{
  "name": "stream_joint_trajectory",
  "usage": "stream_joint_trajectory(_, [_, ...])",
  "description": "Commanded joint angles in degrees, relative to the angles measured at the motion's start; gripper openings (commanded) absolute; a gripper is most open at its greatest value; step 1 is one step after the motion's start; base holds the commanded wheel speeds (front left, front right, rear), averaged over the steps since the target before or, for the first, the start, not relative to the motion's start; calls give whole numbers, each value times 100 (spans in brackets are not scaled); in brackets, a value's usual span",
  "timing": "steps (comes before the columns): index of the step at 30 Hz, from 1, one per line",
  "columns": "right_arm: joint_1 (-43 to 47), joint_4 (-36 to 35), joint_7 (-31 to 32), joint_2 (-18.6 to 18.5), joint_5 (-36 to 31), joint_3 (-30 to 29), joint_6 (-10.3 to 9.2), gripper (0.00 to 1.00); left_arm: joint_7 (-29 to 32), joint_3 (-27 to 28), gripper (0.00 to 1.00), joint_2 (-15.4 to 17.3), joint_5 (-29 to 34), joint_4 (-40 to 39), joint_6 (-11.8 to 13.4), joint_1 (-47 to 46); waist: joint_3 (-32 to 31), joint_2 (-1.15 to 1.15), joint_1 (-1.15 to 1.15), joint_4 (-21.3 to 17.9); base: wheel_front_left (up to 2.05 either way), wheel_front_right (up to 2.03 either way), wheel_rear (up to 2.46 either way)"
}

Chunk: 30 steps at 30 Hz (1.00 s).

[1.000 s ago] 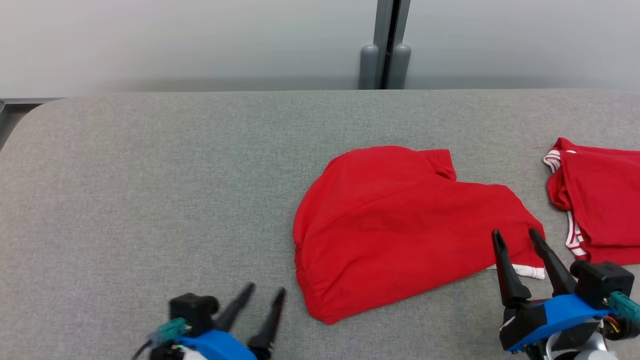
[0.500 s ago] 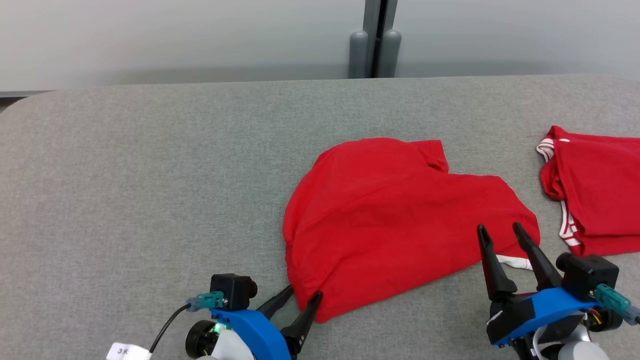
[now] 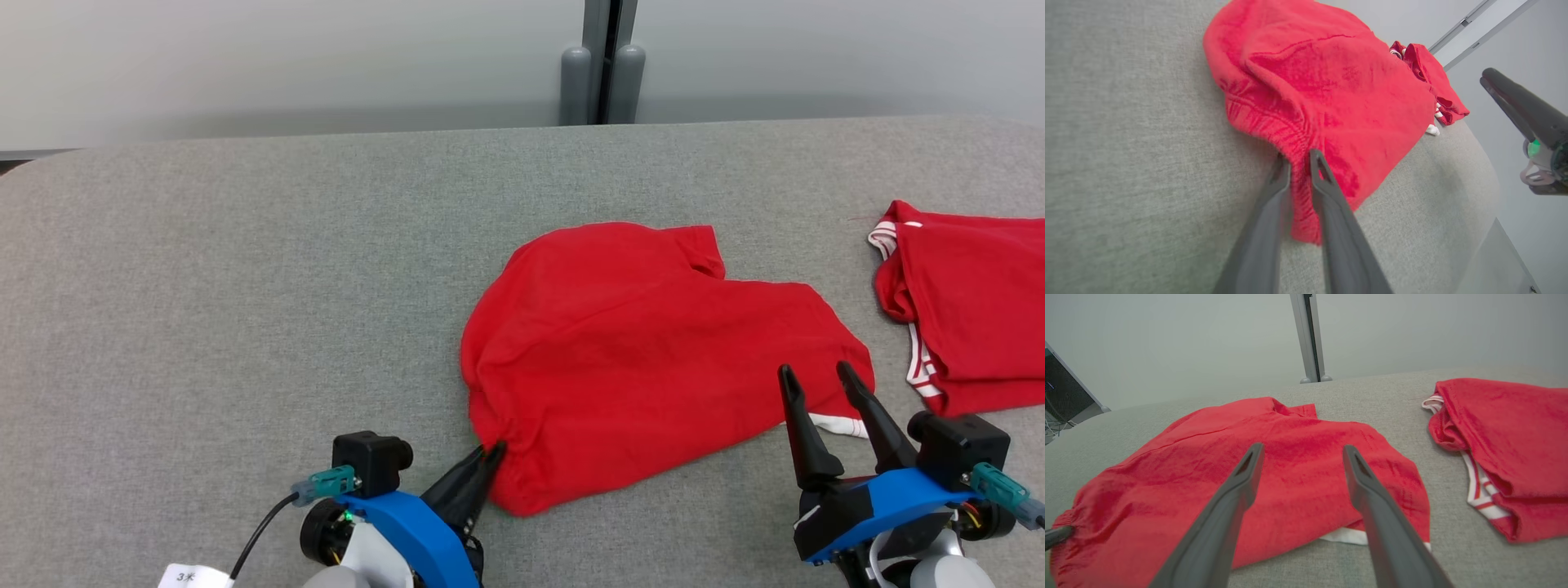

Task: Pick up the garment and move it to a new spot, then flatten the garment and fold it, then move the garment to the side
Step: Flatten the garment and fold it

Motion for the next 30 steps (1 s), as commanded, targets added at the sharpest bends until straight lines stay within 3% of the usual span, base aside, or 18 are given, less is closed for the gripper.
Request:
stream_joint_trajectory(1, [-17, 6, -31, 1, -2, -12, 4, 100, -54, -20, 0, 20, 31, -28, -49, -95, 1, 0, 0, 5, 0, 0, 0])
stream_joint_trajectory(10, [-95, -43, 2, 1, 29, 54, 4, 100, -420, 80, 0, 96, -85, -201, -46, -536, 102, 0, 0, -30, 0, 0, 0])
stream_joint_trajectory(22, [-444, -30, -88, -1, 127, 400, 4, 100, -388, 448, 0, 272, 350, 1310, 417, -2035, 580, 0, 0, -473, 0, 0, 0])
stream_joint_trajectory(28, [-493, 93, -168, -1, 157, 433, 4, 100, -456, 296, 0, 296, 516, 1713, 323, -2260, 632, 0, 0, -553, 0, 0, 0])
stream_joint_trajectory(29, [-481, 106, -167, -1, 160, 423, 4, 100, -472, 286, 73, 289, 507, 1727, 316, -2216, 611, 0, 0, -544, 0, 0, 0])
stream_joint_trajectory(30, [-464, 114, -168, -1, 155, 406, 4, 100, -503, 284, 100, 285, 487, 1741, 303, -2161, 582, 0, 0, -524, 0, 0, 0])
